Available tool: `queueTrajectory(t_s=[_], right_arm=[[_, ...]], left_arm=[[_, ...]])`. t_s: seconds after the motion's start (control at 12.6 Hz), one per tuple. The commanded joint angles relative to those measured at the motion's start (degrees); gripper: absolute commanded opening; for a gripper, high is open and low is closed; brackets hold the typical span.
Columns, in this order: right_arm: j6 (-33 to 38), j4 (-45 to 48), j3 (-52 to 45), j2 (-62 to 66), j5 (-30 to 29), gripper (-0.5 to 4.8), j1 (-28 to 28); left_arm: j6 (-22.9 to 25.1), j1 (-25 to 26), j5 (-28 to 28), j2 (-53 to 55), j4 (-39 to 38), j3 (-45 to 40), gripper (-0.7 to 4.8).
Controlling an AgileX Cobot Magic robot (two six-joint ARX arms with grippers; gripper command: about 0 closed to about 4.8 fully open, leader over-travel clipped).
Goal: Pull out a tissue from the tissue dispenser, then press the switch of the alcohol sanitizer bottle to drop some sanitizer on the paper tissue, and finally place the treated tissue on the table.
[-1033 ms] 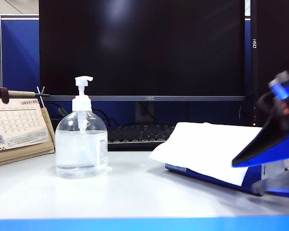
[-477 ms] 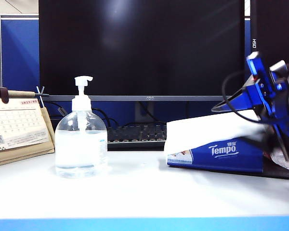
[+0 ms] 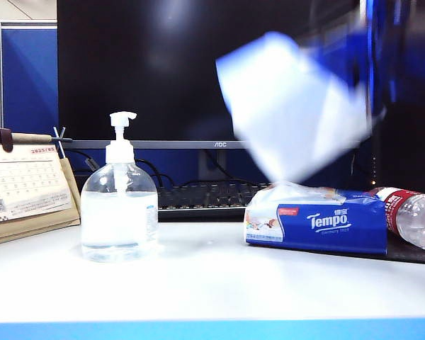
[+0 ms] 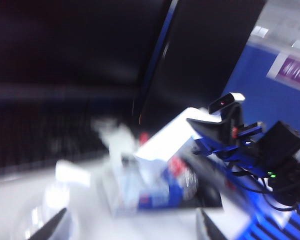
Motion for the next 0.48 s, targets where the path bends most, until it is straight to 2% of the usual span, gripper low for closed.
queueTrajectory(t_s=[0.08,0.16,0.32,0.4,0.48], right_arm=[[0.81,-14.01,8.96,-10.19,-7.32,-0.06,-0.02],[0.70,-19.28,13.25,-13.73,-11.98,-0.05,0.00],[0.79,-23.19,16.02,-18.86,-20.76,-0.06,0.98],[-12.55,-30.51,10.25,-18.95,-20.61,-0.05,11.65],[-18.43,-35.10,9.73,-18.62,-17.94,-0.05,14.80]], left_arm=[[-1.88,0.04,-3.76,0.09,7.48,0.26,3.27],[-1.86,0.02,-5.60,0.09,8.00,0.26,3.27],[0.28,0.02,-6.19,1.25,7.87,0.17,3.27],[2.93,-0.02,-7.43,6.82,8.94,0.11,3.26],[3.21,-0.13,-7.48,7.78,9.27,0.09,3.26]])
